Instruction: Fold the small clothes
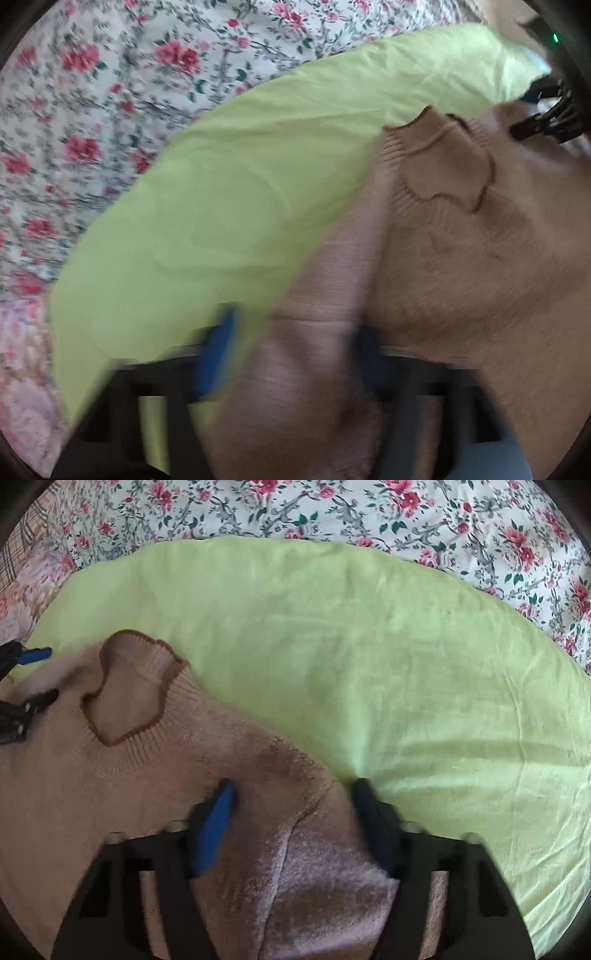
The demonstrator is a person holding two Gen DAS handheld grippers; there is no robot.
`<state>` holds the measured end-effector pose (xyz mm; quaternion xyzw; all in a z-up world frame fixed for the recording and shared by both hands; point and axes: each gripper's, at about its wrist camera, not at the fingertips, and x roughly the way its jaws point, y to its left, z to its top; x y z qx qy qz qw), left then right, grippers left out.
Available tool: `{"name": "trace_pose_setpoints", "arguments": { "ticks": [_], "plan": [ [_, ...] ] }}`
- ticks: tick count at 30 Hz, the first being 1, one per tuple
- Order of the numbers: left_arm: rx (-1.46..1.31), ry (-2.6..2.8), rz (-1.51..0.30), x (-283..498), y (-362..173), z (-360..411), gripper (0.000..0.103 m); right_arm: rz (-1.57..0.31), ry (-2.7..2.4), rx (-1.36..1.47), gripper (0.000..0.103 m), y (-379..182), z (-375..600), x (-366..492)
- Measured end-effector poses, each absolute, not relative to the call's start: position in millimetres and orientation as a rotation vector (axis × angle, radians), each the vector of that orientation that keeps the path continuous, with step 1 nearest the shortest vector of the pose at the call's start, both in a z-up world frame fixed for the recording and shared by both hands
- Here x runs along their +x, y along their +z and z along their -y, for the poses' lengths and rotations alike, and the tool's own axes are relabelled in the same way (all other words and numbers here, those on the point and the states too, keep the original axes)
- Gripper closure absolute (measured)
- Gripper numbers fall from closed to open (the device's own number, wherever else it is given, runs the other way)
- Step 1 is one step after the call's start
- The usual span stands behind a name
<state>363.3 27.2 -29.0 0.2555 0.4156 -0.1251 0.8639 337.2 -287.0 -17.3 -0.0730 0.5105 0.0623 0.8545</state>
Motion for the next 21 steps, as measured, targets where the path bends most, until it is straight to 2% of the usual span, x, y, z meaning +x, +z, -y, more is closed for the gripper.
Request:
{"name": "trace_pose_setpoints", "arguments": {
  "ticks": [1, 3, 10, 15, 17, 19, 20, 21],
  "plan": [
    [0.538, -0.214, -0.869, 367, -29, -28, 0.087, -1.062, 0.126, -0.135, 0.090, -11, 289, 335],
    [0.505, -0.181, -0.855, 367, -24, -27, 0.089, -1.015, 0.113, -0.107, 0.092, 0, 292, 331],
    [0.381, -0.062, -0.808, 382, 4, -56, 0.091, -0.880, 0.039, -0.047, 0.096, 27, 288, 351],
    [0.310, -0.062, -0.889, 413, -16, -82, 0.090, -0.955, 0.000, 0.005, 0.096, -20, 287, 382],
    [0.255, -0.082, -0.908, 422, -21, -94, 0.082, -0.947, -0.010, 0.037, 0.095, -28, 291, 382],
    [0.172, -0.103, -0.913, 426, -14, -108, 0.073, -0.946, -0.002, 0.100, 0.090, -24, 299, 381],
    [0.144, -0.091, -0.912, 428, -10, -115, 0.065, -0.947, -0.006, 0.111, 0.078, -20, 303, 378],
    [0.116, -0.068, -0.912, 428, -5, -124, 0.061, -0.940, -0.020, 0.111, 0.068, -12, 306, 371]
  ]
}}
